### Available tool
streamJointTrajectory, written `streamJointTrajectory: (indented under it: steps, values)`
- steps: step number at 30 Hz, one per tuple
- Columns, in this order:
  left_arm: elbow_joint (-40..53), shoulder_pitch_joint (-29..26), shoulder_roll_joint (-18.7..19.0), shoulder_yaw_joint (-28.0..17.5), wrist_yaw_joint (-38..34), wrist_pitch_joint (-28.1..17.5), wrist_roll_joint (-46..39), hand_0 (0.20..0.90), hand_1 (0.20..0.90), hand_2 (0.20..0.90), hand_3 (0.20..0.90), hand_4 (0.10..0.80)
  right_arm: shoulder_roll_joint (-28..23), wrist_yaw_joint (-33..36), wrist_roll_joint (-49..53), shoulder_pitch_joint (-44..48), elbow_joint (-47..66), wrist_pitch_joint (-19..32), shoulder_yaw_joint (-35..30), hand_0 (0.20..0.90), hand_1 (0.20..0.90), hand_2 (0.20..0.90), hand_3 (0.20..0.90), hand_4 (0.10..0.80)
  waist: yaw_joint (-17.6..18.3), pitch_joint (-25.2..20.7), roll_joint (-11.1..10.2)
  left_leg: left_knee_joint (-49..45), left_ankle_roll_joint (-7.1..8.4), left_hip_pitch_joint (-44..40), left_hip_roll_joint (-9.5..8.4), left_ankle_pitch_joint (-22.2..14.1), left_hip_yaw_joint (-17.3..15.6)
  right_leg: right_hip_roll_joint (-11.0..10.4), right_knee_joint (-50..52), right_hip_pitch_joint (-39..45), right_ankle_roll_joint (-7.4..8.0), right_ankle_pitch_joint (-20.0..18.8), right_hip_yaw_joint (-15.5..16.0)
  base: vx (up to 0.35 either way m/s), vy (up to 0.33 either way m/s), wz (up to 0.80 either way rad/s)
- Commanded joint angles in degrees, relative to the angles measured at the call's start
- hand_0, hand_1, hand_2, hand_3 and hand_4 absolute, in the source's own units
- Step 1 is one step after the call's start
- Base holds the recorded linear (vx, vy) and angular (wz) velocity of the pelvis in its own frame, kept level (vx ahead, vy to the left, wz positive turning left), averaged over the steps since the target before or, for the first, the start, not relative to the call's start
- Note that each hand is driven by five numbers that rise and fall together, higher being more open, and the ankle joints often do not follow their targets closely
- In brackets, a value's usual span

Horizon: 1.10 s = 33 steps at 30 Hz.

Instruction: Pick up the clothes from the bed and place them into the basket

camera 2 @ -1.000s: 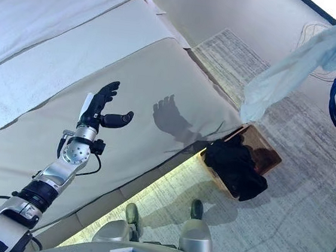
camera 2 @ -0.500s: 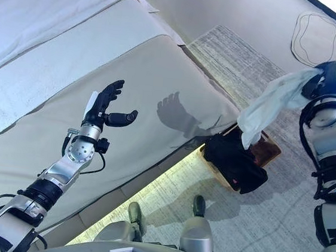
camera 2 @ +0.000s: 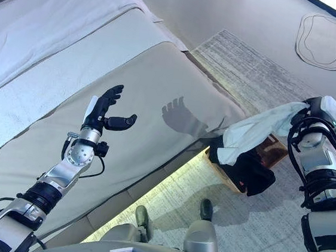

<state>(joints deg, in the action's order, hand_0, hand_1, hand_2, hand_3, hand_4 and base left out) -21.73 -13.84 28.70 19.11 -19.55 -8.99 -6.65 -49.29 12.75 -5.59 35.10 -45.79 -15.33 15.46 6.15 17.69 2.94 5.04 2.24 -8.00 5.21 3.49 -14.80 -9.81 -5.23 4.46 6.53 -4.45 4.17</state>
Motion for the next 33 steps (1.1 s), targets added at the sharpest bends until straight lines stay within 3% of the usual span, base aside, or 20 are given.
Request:
streamJointTrajectory:
  steps: [1, 13, 14, 15, 16, 33]
  values:
    - [1.8, -3.0, 1.4, 0.0, -2.3, -4.4, 0.6, 0.9, 0.9, 0.9, 0.9, 0.8, -3.1, 4.3, -1.4, 4.2, -1.7, 2.5, 0.2, 0.3, 0.3, 0.3, 0.2, 0.1, -1.8, -4.6, -0.6, 0.0, 3.65, 0.3, 5.31, -3.0, 1.2, -1.6, 2.0, -2.3, 0.15, 0.7, 0.4, 0.0, 0.0, 0.0]
    - [1.6, -3.5, 1.4, 1.1, -1.7, -4.6, 0.3, 0.9, 0.9, 0.9, 0.9, 0.8, -2.7, 2.7, -3.7, 4.3, -5.0, 4.4, 1.7, 0.309, 0.309, 0.309, 0.211, 0.111, -2.0, -4.6, -0.3, 0.0, 3.74, 0.0, 5.37, -3.0, 1.1, -1.5, 1.8, -2.0, 0.11, 0.6, 0.3, 0.0, 0.0, 0.0]
    - [1.5, -3.5, 1.3, 1.1, -1.7, -4.7, 0.4, 0.9, 0.9, 0.9, 0.9, 0.8, -2.7, 2.6, -3.8, 4.3, -5.2, 4.3, 1.8, 0.479, 0.479, 0.479, 0.409, 0.309, -2.0, -4.7, -0.2, 0.0, 3.76, -0.1, 5.38, -2.9, 1.1, -1.5, 1.7, -1.9, 0.11, 0.6, 0.3, 0.0, 0.0, 0.0]
    - [1.6, -3.4, 1.1, 1.2, -1.8, -4.7, 0.5, 0.9, 0.9, 0.9, 0.9, 0.8, -2.5, 2.7, -3.8, 4.2, -5.5, 4.5, 1.8, 0.766, 0.766, 0.766, 0.744, 0.644, -2.0, -4.7, -0.2, 0.0, 3.77, -0.1, 5.37, -2.9, 1.1, -1.5, 1.5, -1.7, 0.09, 0.6, 0.3, 0.0, 0.0, 0.0]
    - [1.7, -3.5, 1.0, 1.3, -1.9, -4.5, 0.5, 0.9, 0.9, 0.9, 0.9, 0.8, -2.3, 2.7, -3.9, 4.1, -5.8, 4.6, 1.8, 0.9, 0.9, 0.9, 0.9, 0.8, -2.0, -4.8, -0.2, 0.0, 3.76, -0.2, 5.33, -2.9, 1.1, -1.4, 1.5, -1.6, 0.08, 0.6, 0.3, 0.0, 0.0, 0.0]
    - [1.2, -3.8, 1.4, 1.4, -1.2, -4.2, 0.4, 0.9, 0.9, 0.9, 0.9, 0.8, 0.0, 2.8, -3.5, 3.4, -5.2, 3.7, 2.0, 0.9, 0.9, 0.9, 0.9, 0.8, -2.6, -5.6, -1.3, 0.0, 3.76, -0.1, 5.73, -2.8, 1.2, -1.3, 0.6, -0.8, 0.18, 0.1, 1.1, -0.006, 0.0, 0.02]
